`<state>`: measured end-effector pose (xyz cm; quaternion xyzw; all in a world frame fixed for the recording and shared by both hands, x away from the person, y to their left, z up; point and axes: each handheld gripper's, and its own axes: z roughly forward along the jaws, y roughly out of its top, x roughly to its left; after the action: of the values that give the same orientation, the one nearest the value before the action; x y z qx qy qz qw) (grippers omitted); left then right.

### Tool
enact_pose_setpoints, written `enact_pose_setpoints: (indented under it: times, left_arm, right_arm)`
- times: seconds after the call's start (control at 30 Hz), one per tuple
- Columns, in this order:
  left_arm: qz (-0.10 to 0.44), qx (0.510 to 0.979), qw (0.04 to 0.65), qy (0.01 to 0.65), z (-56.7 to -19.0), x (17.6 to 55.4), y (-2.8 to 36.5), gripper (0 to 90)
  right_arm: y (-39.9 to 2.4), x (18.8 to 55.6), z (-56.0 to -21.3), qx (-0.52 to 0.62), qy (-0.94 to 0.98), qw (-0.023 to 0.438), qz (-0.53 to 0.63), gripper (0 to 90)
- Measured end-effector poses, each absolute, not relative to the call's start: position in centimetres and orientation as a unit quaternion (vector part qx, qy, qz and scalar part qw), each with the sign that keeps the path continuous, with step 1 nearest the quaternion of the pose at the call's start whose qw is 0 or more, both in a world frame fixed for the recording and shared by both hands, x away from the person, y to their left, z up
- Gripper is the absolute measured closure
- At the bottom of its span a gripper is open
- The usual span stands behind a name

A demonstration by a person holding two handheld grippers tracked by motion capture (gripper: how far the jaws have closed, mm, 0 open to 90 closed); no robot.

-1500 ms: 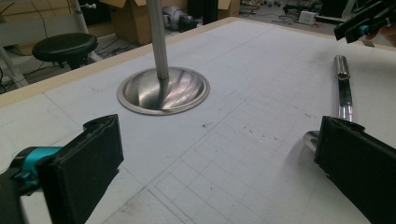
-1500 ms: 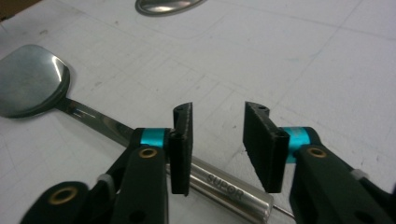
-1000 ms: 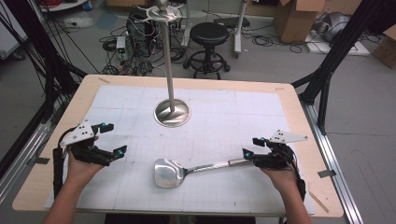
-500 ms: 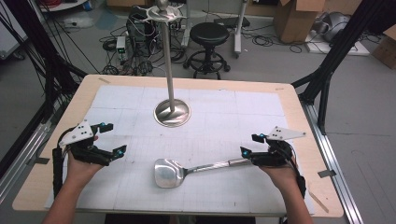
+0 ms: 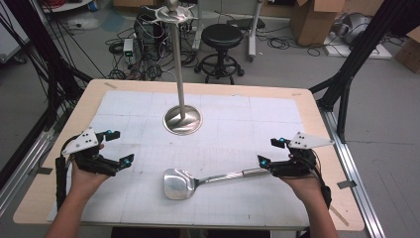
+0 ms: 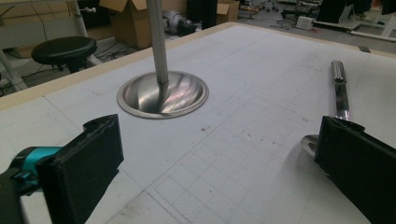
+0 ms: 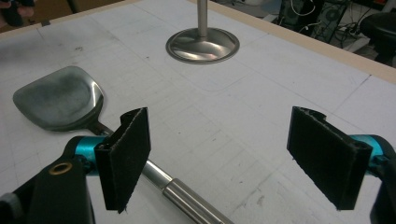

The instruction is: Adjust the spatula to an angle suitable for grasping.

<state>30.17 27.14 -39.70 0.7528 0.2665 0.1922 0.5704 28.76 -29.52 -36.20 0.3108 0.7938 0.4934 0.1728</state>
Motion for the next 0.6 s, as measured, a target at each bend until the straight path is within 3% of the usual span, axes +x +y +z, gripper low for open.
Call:
enact_pose_setpoints:
  times: [0.6]
  left_arm:
    - [0.190,0.754,0.570,0.266,-39.82,30.31,27.23,1.7]
  right_arm:
    - [-30.18,28.82,-36.40,0.314,0.779,0.177,0.513,20.4]
